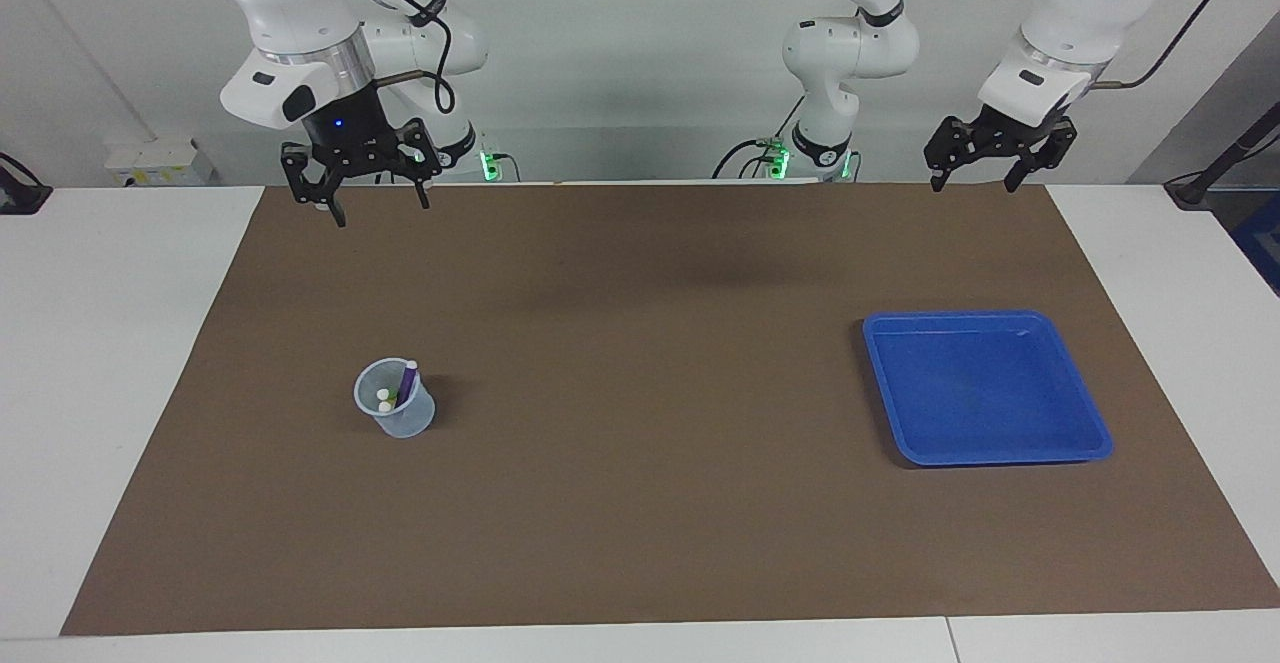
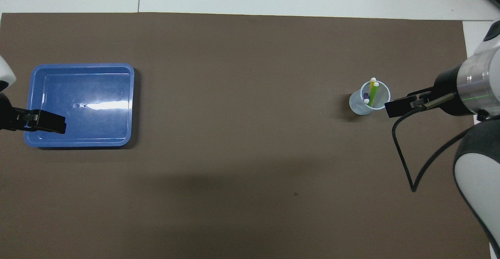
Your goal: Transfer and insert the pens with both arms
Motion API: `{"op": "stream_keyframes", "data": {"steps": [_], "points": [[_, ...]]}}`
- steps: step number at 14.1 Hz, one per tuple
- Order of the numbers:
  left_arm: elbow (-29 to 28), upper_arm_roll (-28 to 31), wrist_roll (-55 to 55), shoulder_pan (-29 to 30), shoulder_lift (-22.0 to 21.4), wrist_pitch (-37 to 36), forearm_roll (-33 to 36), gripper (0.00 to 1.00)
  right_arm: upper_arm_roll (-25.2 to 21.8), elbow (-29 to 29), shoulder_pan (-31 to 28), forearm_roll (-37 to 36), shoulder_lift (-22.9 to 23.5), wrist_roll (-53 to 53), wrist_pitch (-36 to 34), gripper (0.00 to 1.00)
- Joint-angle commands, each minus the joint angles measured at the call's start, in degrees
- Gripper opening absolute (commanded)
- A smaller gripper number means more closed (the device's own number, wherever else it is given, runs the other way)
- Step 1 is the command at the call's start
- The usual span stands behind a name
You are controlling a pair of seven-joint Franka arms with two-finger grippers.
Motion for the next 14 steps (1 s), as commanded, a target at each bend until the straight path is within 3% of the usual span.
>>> {"op": "stream_keyframes", "data": {"steps": [1, 12, 14], "points": [[-1.62, -0.35, 0.45, 0.69, -1.56, 0.15, -0.19, 1.0, -0.09, -0.24, 1.17, -0.28, -0.62, 1.05, 0.16, 1.0], [-1.62, -0.35, 0.28, 0.51, -1.47, 0.33, -0.1, 1.0, -0.18, -0.24, 2.5, -0.28, -0.7, 1.05, -0.19, 1.0], [-1.62, -0.35, 0.36, 0.6, -1.56, 0.33, -0.19, 1.0, -3.14, -0.24, 2.58, -0.28, -0.71, 1.05, 0.07, 1.0]]}}
